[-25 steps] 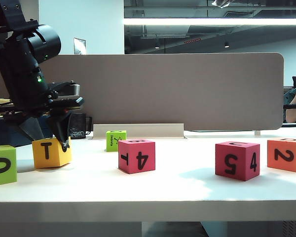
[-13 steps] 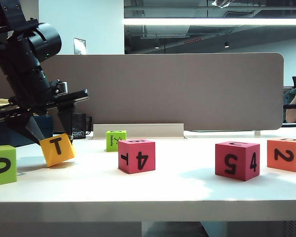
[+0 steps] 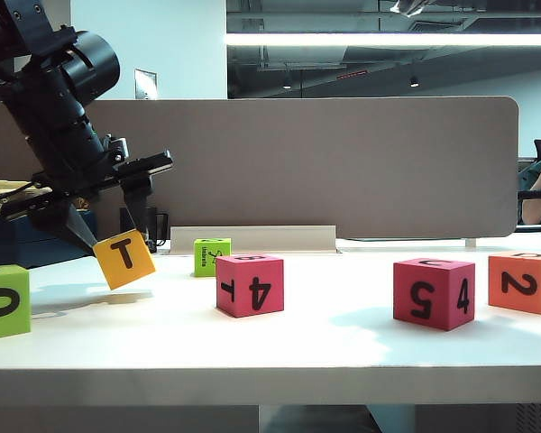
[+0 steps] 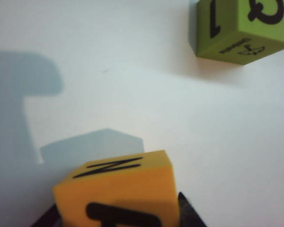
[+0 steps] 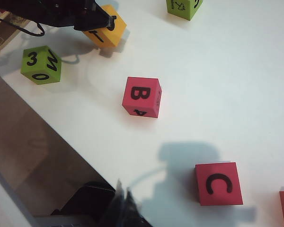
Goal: Select the appropriate blocks from the scattered letter blocks on the table and arrange them in a row to spell out "ABCD".
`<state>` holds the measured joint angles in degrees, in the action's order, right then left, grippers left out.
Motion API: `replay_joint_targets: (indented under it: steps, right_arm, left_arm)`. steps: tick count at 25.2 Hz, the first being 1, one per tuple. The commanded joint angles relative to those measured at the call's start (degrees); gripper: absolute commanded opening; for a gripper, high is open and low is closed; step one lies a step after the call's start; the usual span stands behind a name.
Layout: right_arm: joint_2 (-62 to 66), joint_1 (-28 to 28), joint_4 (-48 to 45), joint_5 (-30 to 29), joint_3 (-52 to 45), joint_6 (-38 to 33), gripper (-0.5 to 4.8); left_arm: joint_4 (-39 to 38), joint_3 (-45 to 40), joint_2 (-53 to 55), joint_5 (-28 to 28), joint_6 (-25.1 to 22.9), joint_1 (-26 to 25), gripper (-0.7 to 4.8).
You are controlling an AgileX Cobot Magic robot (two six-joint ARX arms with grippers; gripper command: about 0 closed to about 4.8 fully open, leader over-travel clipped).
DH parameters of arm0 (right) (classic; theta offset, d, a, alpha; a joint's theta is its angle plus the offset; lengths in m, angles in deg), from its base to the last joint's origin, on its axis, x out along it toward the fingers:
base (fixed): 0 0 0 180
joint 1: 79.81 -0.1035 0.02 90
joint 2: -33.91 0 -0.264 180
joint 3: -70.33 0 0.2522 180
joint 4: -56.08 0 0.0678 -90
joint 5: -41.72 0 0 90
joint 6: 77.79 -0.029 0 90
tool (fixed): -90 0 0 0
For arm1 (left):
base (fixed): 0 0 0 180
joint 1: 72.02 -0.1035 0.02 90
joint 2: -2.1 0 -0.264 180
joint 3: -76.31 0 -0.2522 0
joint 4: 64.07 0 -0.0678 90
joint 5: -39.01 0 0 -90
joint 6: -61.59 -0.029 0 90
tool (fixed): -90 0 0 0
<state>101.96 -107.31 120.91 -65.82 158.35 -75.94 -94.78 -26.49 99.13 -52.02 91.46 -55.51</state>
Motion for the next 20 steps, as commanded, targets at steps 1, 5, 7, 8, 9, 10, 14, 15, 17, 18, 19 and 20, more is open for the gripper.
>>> replay_joint_targets:
  steps: [1,5,7,8,9,10,14,15,17,18,19,20]
  right_arm:
    - [-0.13,-0.07,-0.28,0.04,0.17,0.2,-0.02]
    - [-0.13,-0.07,-0.28,0.04,0.17,0.2,-0.02]
    - [-0.13,-0.07,-0.28,0.04,0.17,0.17,-0.02]
    - [-0.13,-0.07,-0.28,0.04,0.17,0.2,-0.02]
    - [-0.13,-0.07,-0.26,0.07,0.17,0.2,-0.02]
    - [-0.13,-0.07,-0.26,0.04,0.17,0.17,-0.02]
    - [-0.13,-0.07,-0.2,0.04,0.17,0.17,-0.02]
    - [-0.13,-0.07,-0.17,0.04,0.17,0.17,-0.02]
    - [-0.13,-0.07,-0.09,0.04,0.17,0.17,-0.02]
    - [-0.13,-0.07,-0.09,0.04,0.17,0.17,-0.02]
    - [-0.13,-0.07,-0.09,0.04,0.17,0.17,-0.02]
    - [-0.13,-0.07,-0.09,0.04,0.17,0.17,-0.02]
  left_arm:
    - [-0.59,0.13,-0.17,1.66,0.2,0.09,2.47]
    - [-1.03,0.13,-0.17,4.35,2.23,0.09,2.46]
    - [-0.9,0.13,-0.17,5.73,6.27,0.09,2.46]
    - [-0.63,0.13,-0.17,6.43,7.72,0.09,2.46]
    - [-0.31,0.13,-0.17,6.69,9.27,0.09,2.45]
    - [-0.11,0.13,-0.17,7.74,10.54,0.09,2.45]
    - [0.15,0.13,-0.17,11.58,22.97,0.11,2.46]
    - [0.35,0.13,-0.17,11.56,23.54,0.11,2.46]
    - [0.46,0.13,-0.17,11.58,23.5,0.11,2.46]
    - [0.46,0.13,-0.17,11.58,23.47,0.11,2.47]
    - [0.46,0.13,-0.17,11.58,23.41,0.11,2.47]
    - [0.46,0.13,-0.17,11.58,23.21,0.11,2.78]
